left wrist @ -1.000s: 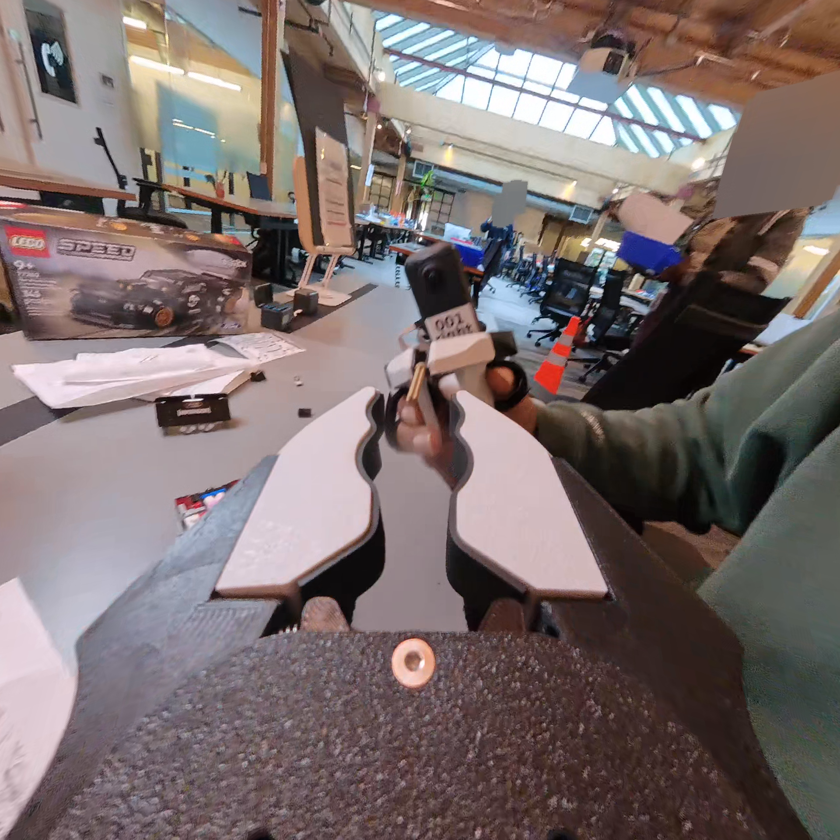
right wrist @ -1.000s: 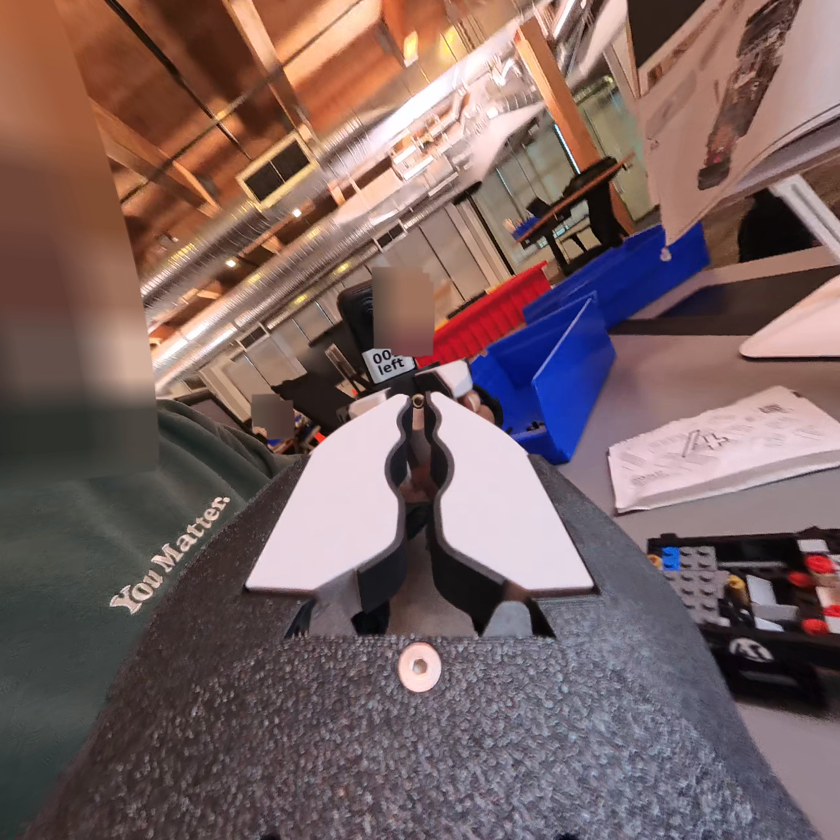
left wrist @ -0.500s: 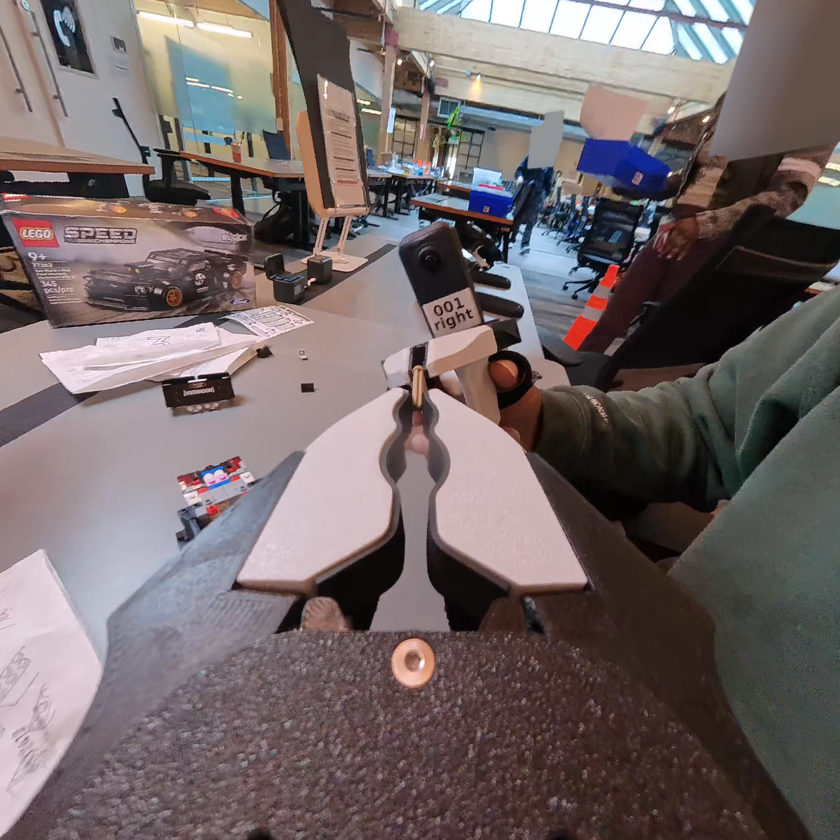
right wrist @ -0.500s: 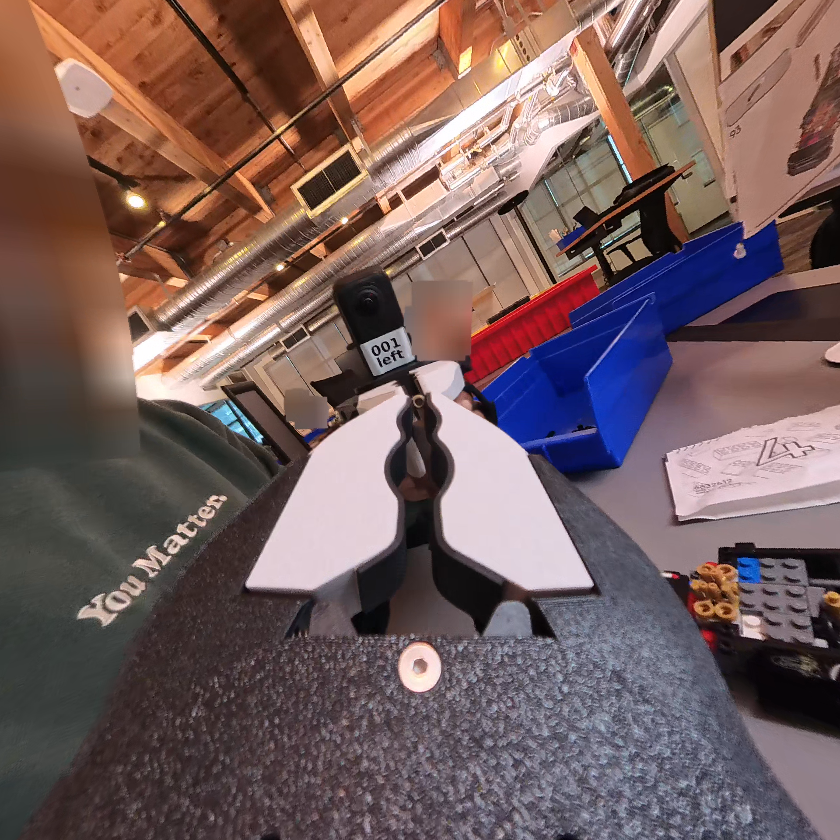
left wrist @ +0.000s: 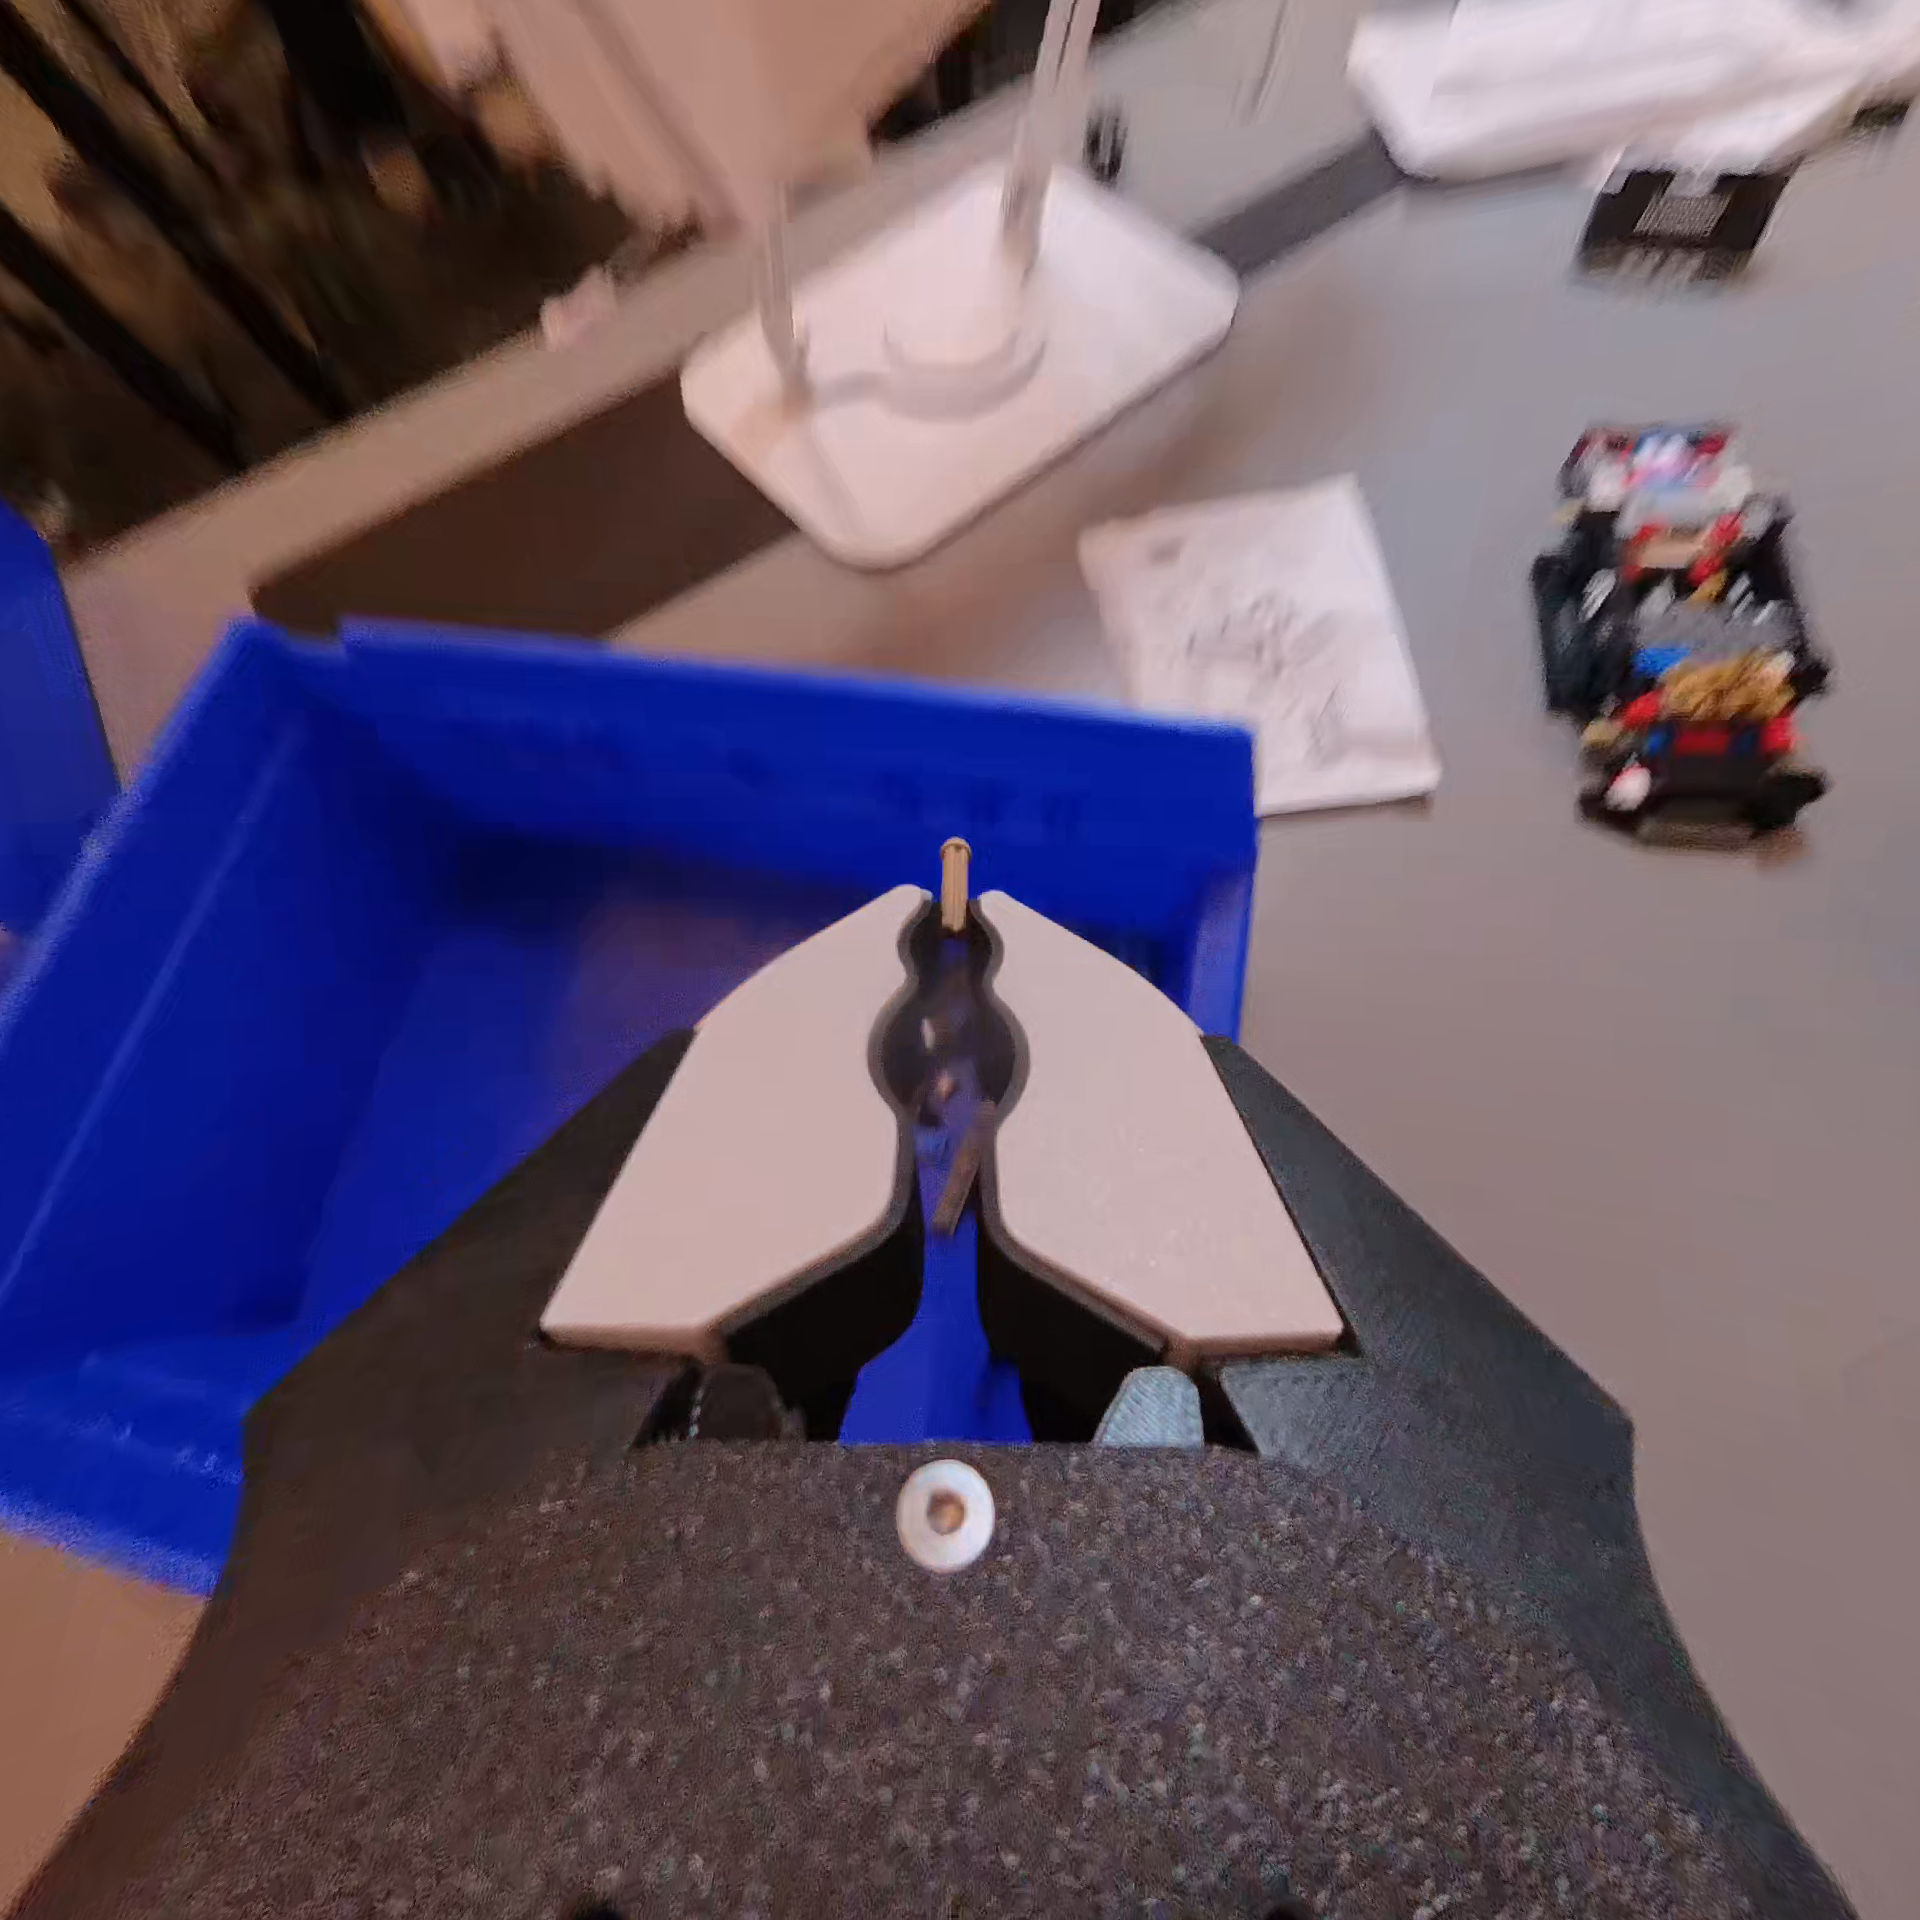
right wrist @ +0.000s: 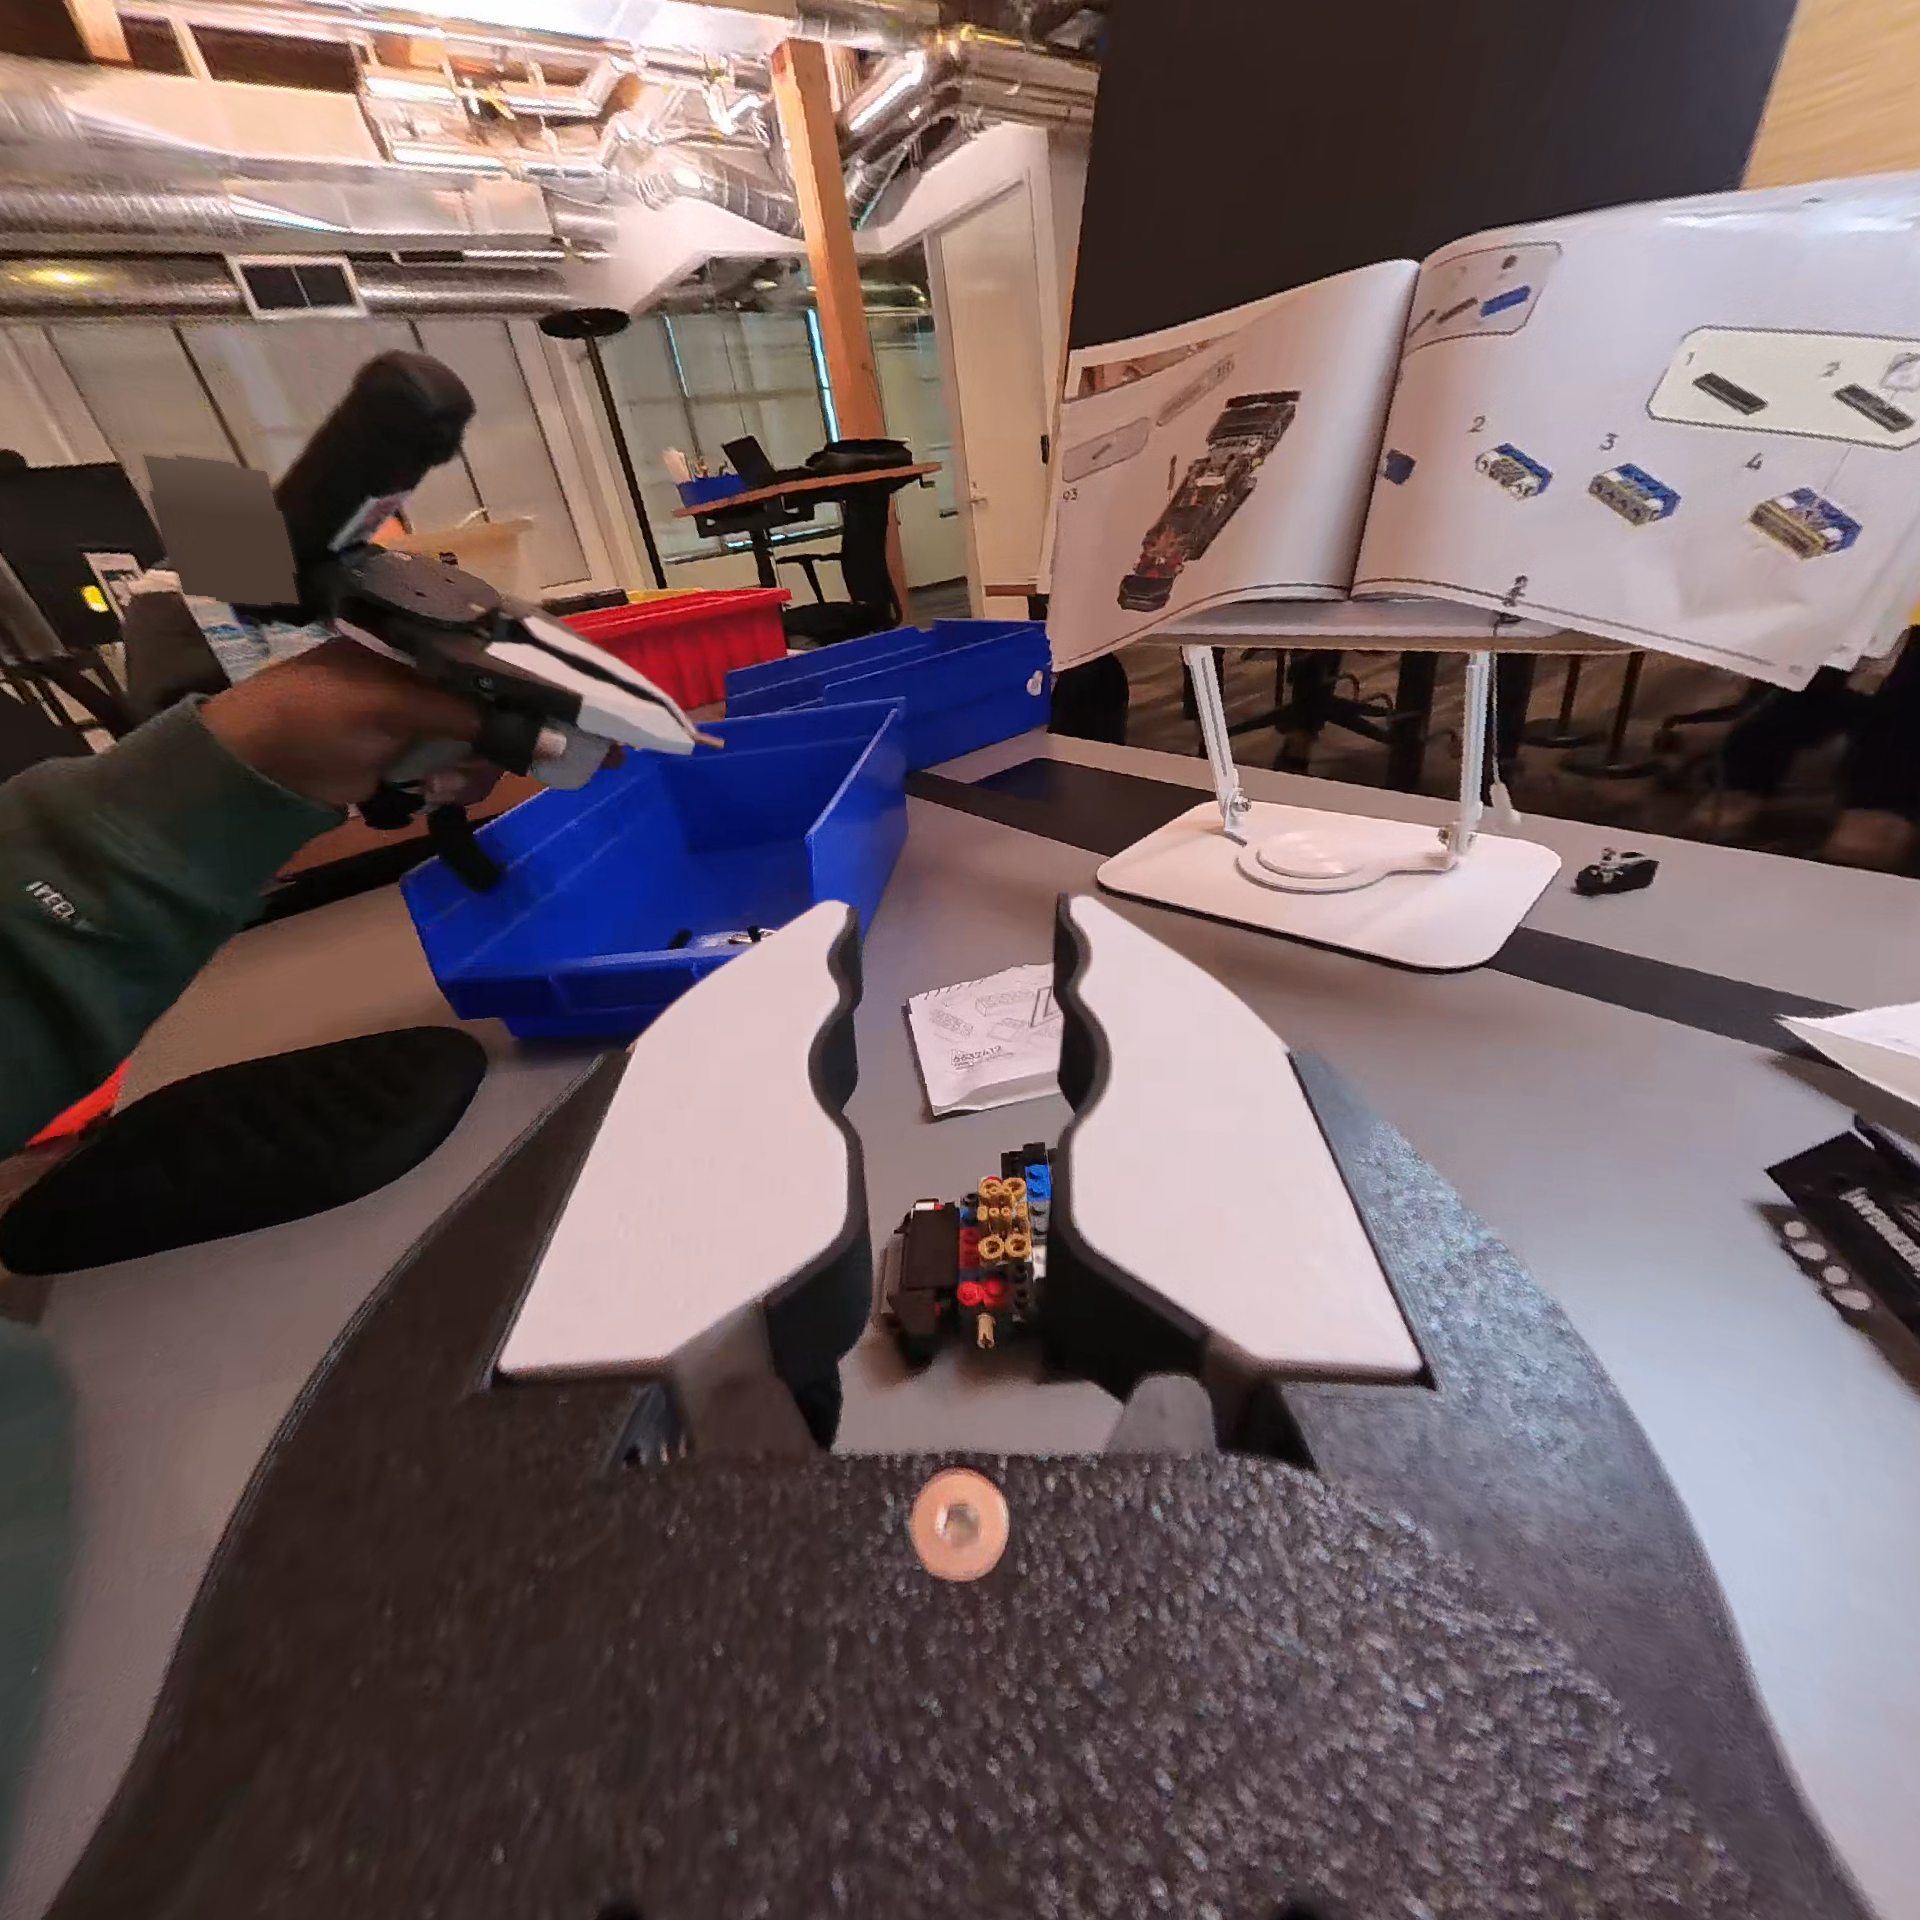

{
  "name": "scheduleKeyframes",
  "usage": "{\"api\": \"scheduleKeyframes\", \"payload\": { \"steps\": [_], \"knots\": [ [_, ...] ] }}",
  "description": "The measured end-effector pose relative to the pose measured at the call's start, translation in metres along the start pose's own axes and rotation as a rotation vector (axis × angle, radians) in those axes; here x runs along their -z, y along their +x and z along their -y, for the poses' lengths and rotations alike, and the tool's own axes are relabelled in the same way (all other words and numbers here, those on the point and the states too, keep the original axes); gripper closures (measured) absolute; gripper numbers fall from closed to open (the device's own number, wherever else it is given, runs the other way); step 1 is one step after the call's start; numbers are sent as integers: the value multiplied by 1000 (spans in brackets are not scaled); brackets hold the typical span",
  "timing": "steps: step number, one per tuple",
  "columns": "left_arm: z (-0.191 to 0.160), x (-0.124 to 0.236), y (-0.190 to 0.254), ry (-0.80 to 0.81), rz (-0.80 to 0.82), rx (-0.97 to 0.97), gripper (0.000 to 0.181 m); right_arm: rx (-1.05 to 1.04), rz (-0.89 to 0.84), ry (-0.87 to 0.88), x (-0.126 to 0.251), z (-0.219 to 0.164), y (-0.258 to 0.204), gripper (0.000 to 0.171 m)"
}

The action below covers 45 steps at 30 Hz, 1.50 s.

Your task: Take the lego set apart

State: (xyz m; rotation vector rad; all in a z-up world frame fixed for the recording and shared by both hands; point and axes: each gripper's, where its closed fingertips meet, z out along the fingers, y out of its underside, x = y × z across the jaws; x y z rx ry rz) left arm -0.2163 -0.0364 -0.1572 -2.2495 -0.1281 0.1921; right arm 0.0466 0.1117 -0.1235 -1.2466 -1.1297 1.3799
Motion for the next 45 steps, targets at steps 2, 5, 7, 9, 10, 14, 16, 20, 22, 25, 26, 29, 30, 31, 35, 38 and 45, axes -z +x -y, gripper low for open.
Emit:
{"api": "scheduleKeyframes", "payload": {
  "steps": [2,5,7,9,10,14,16,20,22,25,26,29,30,31,35,38,45],
  "knots": [
    [-20,-7,-14,-92,16,17,176,-9,-6,-16,-1,-4,3,136],
    [-33,-13,-23,-144,28,44,157,-16,-23,-32,-2,-9,7,136],
    [-34,-17,-29,-144,54,64,127,-19,-28,-43,-3,-13,8,136],
    [-35,-20,-33,-148,72,65,109,-22,-30,-56,-5,-16,9,136],
    [-34,-22,-34,-141,76,64,106,-23,-32,-63,-6,-18,9,136],
    [-30,-24,-33,-117,66,66,105,-9,-39,-81,-8,-23,10,136],
    [-29,-25,-34,-107,69,64,104,0,-46,-88,-9,-25,11,136],
    [-24,-24,-34,-81,67,61,105,14,-58,-98,-9,-27,12,135],
    [-21,-23,-35,-56,71,52,105,27,-70,-104,-10,-28,14,134],
    [-9,-18,-38,29,98,35,114,51,-92,-115,-11,-29,16,131],
    [-2,-14,-38,74,97,39,122,64,-100,-116,-11,-30,17,130],
    [31,11,-29,318,22,9,181,110,-126,-133,-17,-30,22,127],
    [41,20,-29,383,5,24,181,126,-135,-142,-19,-29,24,125],
    [50,26,-29,426,-13,32,181,142,-139,-149,-23,-28,26,124],
    [78,44,-33,565,-24,46,181,231,-142,-150,-38,-14,30,171],
    [96,47,-35,631,-39,65,181,270,-154,-146,-64,4,36,171],
    [127,36,-46,694,-55,71,181,441,-200,-165,-150,34,50,171]
  ]
}}
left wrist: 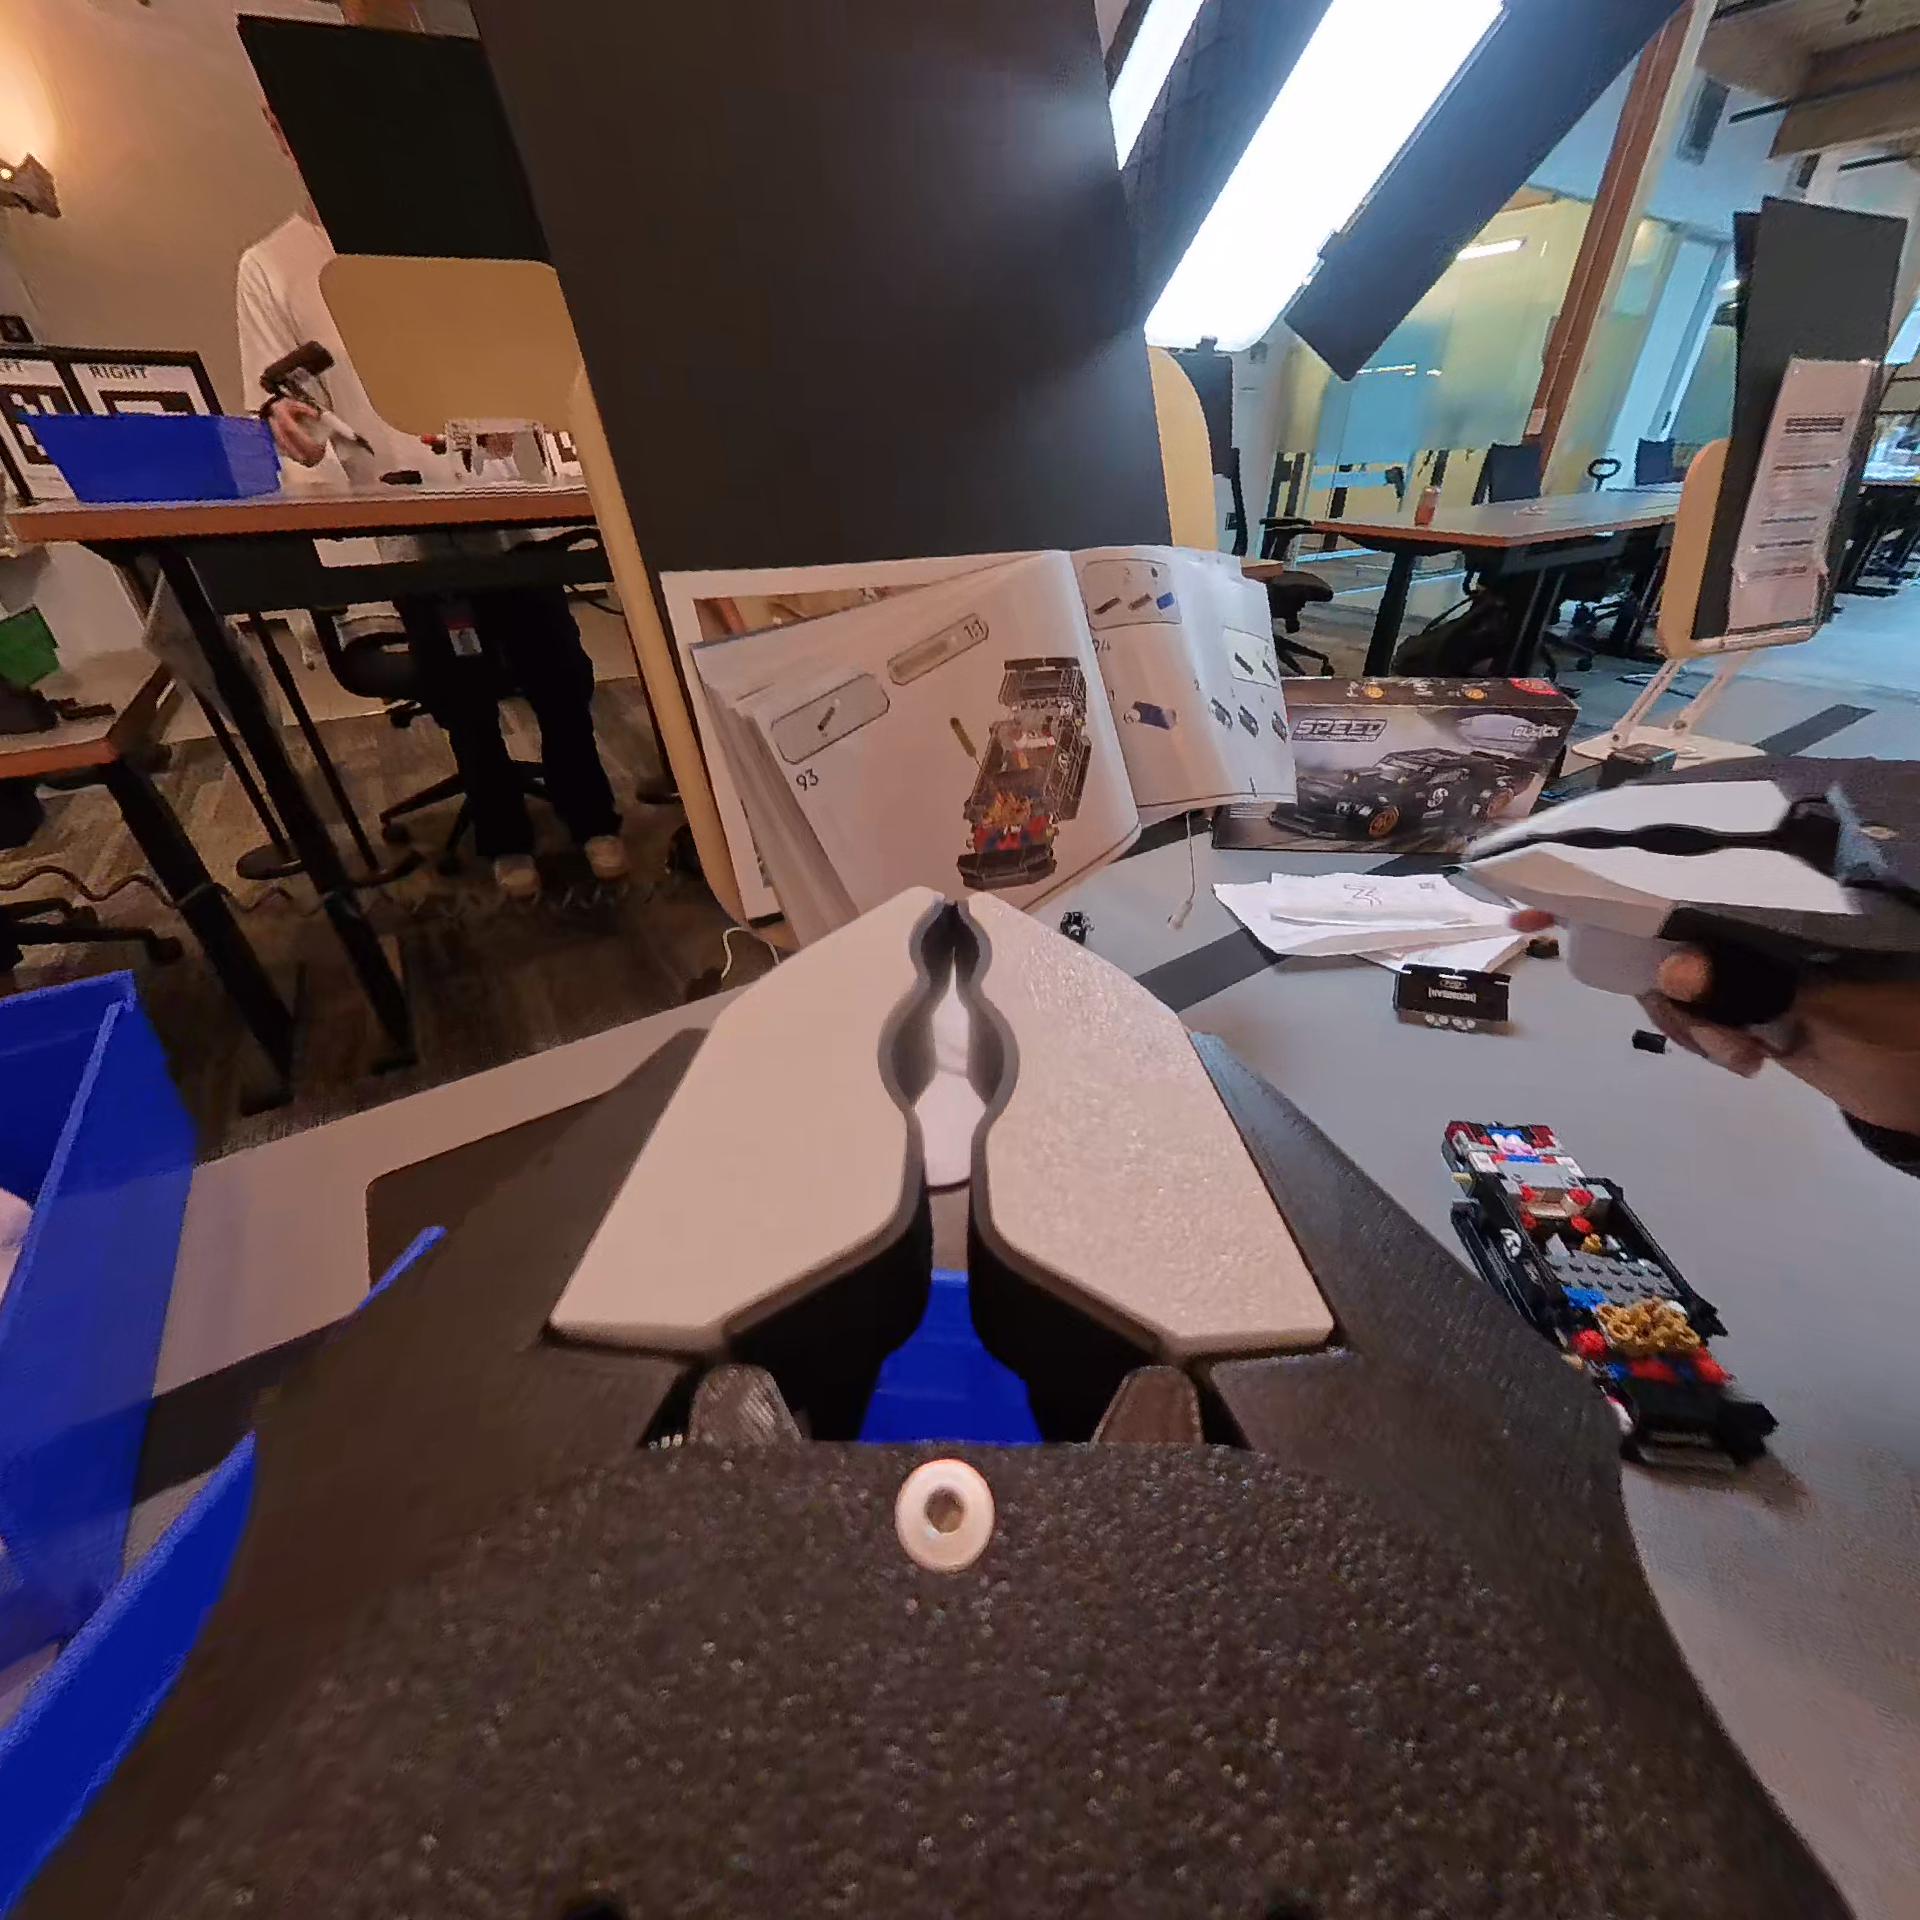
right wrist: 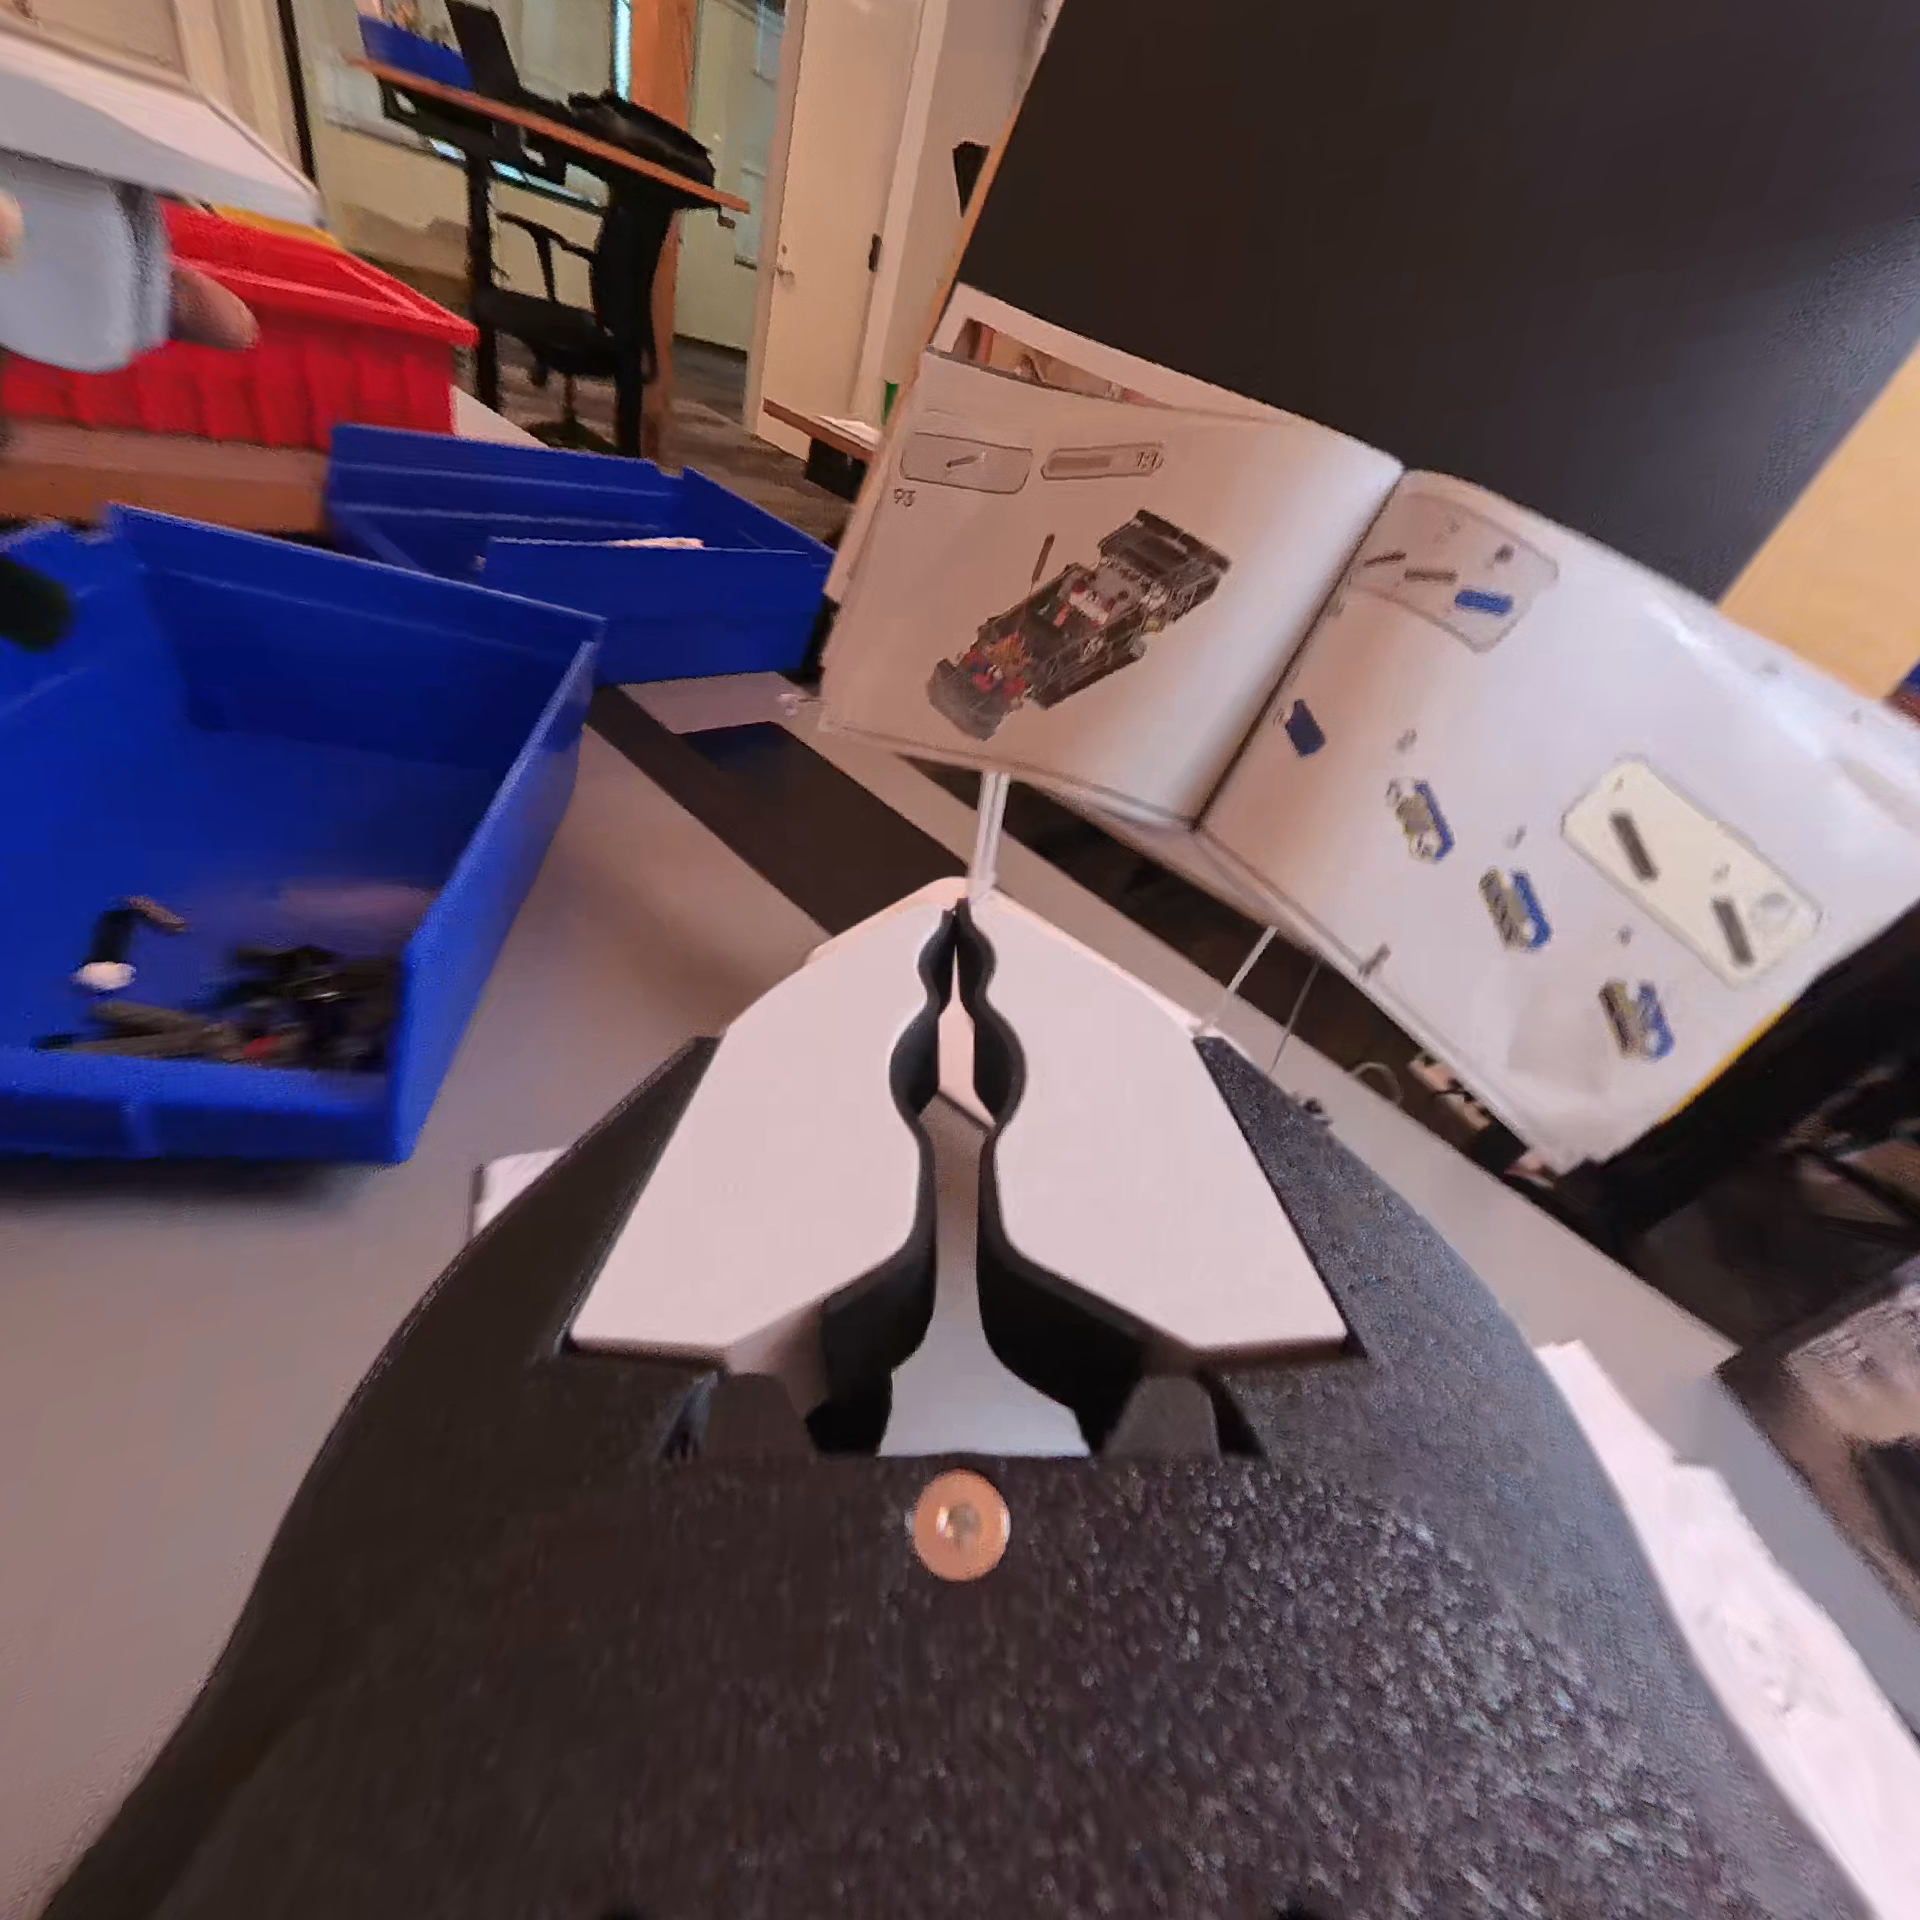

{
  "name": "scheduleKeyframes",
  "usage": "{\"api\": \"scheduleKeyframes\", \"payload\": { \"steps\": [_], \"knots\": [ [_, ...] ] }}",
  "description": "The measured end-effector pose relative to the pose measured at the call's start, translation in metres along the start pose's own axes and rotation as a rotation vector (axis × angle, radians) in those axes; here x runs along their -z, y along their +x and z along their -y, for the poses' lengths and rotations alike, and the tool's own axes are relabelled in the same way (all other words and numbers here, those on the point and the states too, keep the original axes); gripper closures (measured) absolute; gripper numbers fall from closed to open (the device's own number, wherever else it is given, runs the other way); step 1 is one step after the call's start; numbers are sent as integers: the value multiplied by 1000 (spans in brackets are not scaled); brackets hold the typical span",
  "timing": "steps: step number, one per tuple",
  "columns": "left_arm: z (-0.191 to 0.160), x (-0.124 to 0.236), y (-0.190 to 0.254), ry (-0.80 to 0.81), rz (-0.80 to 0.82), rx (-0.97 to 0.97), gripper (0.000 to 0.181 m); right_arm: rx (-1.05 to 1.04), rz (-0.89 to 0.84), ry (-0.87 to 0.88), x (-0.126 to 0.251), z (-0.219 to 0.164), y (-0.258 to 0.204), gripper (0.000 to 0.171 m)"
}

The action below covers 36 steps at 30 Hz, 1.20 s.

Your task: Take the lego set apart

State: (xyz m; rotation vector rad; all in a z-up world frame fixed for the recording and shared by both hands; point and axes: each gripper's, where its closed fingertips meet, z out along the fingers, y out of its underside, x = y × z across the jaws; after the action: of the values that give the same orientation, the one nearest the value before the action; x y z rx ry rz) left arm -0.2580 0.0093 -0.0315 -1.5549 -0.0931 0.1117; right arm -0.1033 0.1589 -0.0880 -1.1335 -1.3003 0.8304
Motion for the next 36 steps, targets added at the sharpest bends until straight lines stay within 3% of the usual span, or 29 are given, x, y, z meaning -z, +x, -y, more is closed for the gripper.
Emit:
{"api": "scheduleKeyframes", "payload": {
  "steps": [7,12,16,25,36],
  "knots": [
    [-18,-37,-12,-83,-70,13,181,135,-175,-96,-98,7,23,80],
    [-27,-48,-7,-122,-132,1,181,213,-303,-154,-154,8,39,60],
    [-32,-42,-1,-147,-163,-23,181,272,-388,-159,-168,2,53,66],
    [-38,-39,12,-186,-199,-79,181,240,-398,-75,-152,11,72,109],
    [-42,-92,47,-344,-233,-175,171,21,-424,-5,-98,6,127,135]
  ]
}}
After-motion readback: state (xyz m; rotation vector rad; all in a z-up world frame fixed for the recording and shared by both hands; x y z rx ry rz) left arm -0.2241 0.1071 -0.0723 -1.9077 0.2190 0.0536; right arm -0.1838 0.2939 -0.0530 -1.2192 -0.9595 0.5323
